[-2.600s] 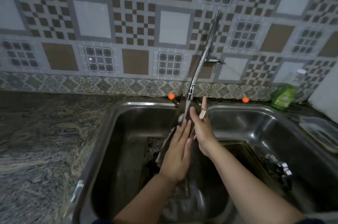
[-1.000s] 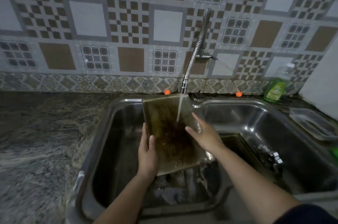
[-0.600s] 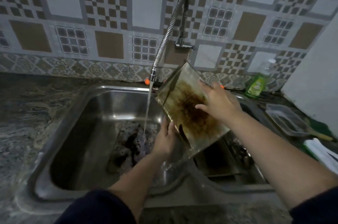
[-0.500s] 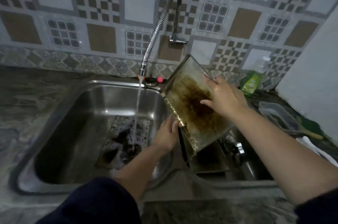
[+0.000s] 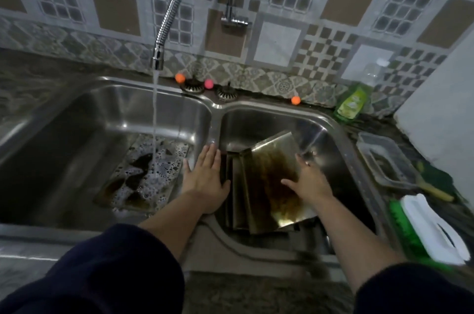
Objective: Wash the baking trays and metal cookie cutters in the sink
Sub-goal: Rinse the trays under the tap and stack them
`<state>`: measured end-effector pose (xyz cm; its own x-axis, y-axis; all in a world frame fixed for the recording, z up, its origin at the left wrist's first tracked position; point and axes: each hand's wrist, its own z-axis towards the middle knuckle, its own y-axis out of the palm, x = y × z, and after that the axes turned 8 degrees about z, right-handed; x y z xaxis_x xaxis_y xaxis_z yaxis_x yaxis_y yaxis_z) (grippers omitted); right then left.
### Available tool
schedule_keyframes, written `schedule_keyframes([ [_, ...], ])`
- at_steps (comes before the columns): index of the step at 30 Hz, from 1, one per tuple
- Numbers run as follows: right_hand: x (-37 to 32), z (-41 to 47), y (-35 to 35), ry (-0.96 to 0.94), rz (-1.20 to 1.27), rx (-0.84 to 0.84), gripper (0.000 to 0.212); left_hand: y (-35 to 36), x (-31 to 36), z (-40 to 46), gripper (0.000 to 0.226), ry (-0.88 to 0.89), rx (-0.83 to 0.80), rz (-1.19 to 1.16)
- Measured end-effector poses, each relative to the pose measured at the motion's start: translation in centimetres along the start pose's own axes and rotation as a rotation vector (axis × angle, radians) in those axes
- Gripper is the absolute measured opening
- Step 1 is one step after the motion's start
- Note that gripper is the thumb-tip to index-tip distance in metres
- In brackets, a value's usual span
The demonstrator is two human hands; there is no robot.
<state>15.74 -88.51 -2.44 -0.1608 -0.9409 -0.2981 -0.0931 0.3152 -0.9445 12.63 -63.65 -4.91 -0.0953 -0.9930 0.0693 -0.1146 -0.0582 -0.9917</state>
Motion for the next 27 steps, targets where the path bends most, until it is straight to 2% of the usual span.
schedule_keyframes([
  [3, 1.3, 0.8, 2.4, 0.074, 0.127, -0.054, 0.089, 0.2, 0.0, 0.2, 0.080, -0.010, 0.002, 0.008],
  [9, 2.4, 1.7, 5.3, 0.151, 0.198, -0.117, 0.088, 0.4, 0.1, 0.6, 0.080, -0.019, 0.015, 0.025],
  [13, 2.6, 1.4, 5.7, 0.138, 0.092, -0.102, 0.082, 0.4, -0.2, 0.7, 0.081, -0.008, 0.022, 0.052],
  [16, 2.1, 0.8, 5.5, 0.147, -0.010, -0.111, 0.085, 0.5, -0.3, 0.7, 0.081, -0.004, 0.005, 0.073],
  [22, 1.4, 0.5, 5.5, 0.138, -0.040, -0.119, 0.092, 0.3, -0.1, 0.7, 0.083, 0.005, -0.011, 0.065],
  [27, -1.3, -0.1, 3.5, 0.055, -0.056, -0.034, 0.082, 0.0, -0.2, 0.4, 0.083, 0.031, -0.025, 0.003],
])
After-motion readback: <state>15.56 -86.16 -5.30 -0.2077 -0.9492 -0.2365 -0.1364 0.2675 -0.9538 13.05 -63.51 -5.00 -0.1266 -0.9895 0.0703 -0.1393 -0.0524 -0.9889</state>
